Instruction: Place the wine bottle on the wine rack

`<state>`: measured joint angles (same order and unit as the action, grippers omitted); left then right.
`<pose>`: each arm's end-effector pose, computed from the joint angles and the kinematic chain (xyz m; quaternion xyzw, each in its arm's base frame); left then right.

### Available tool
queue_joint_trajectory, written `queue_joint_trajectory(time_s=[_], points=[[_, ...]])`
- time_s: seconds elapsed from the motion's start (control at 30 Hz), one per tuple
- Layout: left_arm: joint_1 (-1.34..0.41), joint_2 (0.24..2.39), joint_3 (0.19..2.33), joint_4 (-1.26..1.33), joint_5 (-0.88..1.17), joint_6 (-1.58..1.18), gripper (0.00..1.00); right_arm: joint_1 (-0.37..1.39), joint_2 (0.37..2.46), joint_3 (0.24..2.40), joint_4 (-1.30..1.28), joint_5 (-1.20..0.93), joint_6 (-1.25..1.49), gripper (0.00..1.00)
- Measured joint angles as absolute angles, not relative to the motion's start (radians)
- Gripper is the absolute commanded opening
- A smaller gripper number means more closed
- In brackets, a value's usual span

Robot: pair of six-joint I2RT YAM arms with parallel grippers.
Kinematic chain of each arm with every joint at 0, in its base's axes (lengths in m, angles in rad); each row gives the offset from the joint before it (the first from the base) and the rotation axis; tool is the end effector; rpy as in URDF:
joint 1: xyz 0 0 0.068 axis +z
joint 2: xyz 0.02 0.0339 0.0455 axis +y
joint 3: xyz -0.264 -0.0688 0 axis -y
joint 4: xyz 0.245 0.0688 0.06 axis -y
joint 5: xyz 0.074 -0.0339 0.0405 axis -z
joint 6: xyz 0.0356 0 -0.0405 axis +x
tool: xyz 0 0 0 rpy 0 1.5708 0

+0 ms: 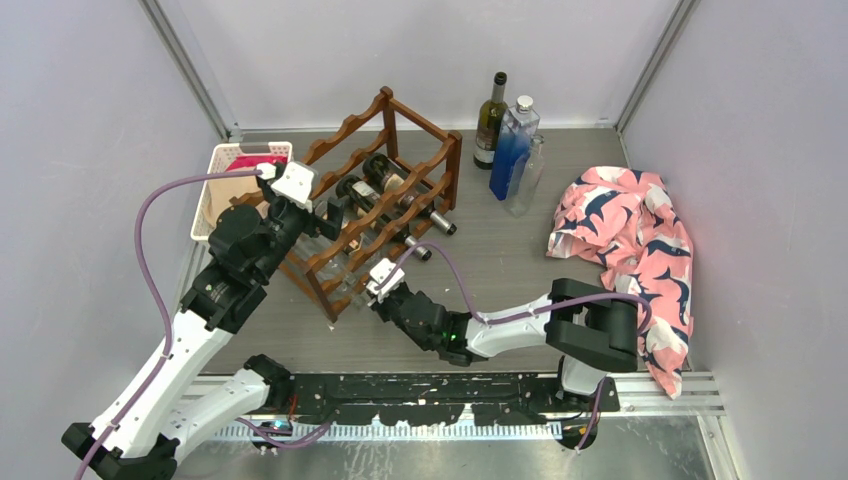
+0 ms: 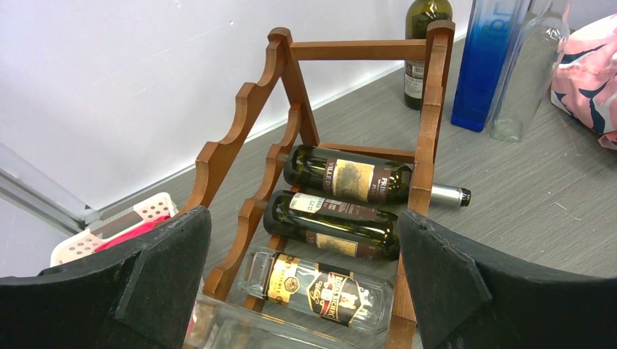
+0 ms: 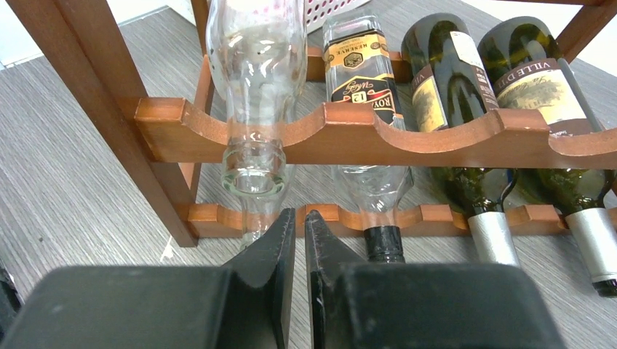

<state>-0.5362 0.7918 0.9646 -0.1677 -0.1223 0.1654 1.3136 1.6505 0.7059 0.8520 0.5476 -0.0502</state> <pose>0.1526 -0.0856 0.4032 0.2012 0.6760 -0.0881 0.7034 0.1037 0.3214 0.2037 -0.3071 0.6672 0.2217 0.6414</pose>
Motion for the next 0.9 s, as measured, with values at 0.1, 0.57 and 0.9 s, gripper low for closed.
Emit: queue_joint_trajectory(time_s=[0.1, 0.57, 0.9], points=[[-0.536, 0.792, 0.965, -0.168, -0.122, 0.165, 0.98, 1.314, 1.657, 0.717, 0.845, 0.545, -0.049, 0.16], [-0.536, 0.792, 0.965, -0.168, -0.122, 0.165, 0.98, 1.314, 1.716, 0.784, 0.844, 0.540, -0.050, 0.16], [-0.536, 0.792, 0.965, -0.168, -0.122, 0.165, 0.98, 1.314, 1.671, 0.727, 0.834, 0.541, -0.049, 0.21]])
